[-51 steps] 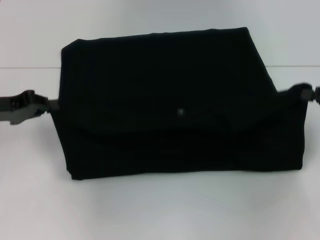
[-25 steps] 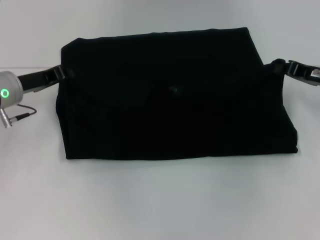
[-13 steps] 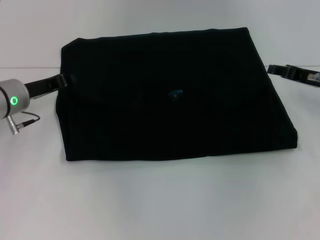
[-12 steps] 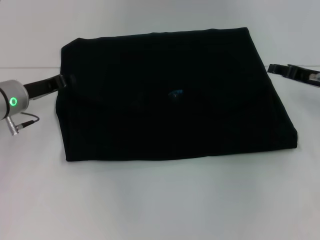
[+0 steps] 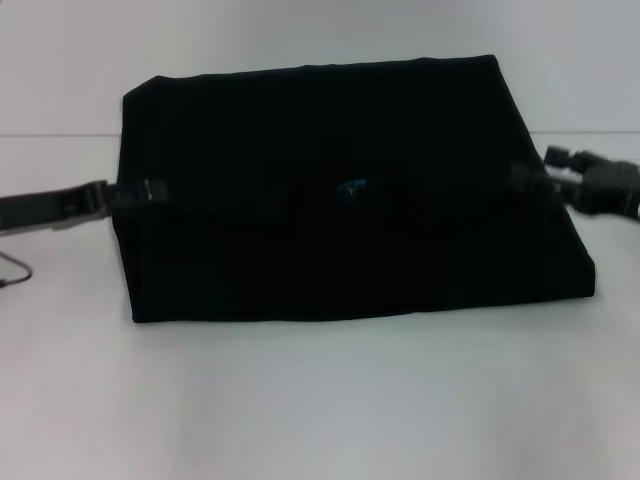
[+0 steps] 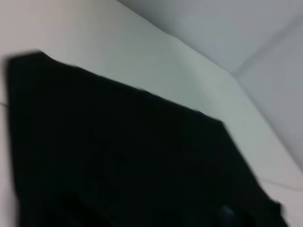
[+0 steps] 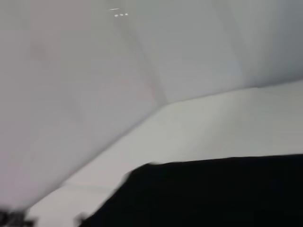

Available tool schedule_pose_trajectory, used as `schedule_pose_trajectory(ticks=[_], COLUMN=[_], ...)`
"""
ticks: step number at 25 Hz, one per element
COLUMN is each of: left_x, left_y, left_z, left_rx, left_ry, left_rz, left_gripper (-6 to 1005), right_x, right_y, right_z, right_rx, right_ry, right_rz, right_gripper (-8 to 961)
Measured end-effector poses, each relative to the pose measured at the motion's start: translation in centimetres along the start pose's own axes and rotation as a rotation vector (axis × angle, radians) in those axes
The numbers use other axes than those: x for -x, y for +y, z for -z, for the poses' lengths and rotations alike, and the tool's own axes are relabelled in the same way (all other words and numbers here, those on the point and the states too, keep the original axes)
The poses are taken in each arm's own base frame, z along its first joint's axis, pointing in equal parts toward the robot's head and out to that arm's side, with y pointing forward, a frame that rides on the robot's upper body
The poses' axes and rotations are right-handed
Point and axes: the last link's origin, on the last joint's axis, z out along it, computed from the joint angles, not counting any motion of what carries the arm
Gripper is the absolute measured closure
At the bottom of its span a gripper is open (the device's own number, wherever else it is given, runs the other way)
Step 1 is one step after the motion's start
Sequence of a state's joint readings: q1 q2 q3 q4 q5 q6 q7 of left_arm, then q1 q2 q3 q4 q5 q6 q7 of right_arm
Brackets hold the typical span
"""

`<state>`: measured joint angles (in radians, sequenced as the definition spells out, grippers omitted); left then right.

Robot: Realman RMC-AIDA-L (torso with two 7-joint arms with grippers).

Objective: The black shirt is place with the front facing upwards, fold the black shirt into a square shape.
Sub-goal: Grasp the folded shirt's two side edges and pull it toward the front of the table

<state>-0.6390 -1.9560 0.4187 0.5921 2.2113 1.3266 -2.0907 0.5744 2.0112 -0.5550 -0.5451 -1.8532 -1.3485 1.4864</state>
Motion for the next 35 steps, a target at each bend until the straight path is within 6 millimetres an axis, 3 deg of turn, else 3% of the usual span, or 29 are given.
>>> schedule_pose_trajectory(ticks=[5, 8, 10, 17, 35], left_x=[1.7, 2.6, 3.1, 4.2, 4.9], left_y=[-0.2, -0.8, -0.8, -0.7, -1.2], left_z=[3.4, 3.9, 3.7, 1.6, -0.8], left_rx=[0.069, 0.045, 0.046, 0.021, -0.055], left_ry=[-0.069, -0.096, -0.116, -0.182, -0.192], left_rz=[-0.075, -0.072, -0.064, -0.076, -0.089], left_gripper=[247, 184, 141, 142, 142], right_x=[-2.4, -3.9, -4.9, -8.5, -9.1], right_y=[2.5, 3.7, 4.4, 6.2, 6.7], right_z=[1.1, 1.2, 1.1, 0.0, 0.0], right_rx=[0.128, 0.177, 0.203, 0.281, 0.300], right_ry=[0.006, 0.020, 0.042, 0.165, 0.153], right_rz=[0.117, 0.149, 0.177, 0.317, 0.317], right_gripper=[69, 40, 31, 26, 27])
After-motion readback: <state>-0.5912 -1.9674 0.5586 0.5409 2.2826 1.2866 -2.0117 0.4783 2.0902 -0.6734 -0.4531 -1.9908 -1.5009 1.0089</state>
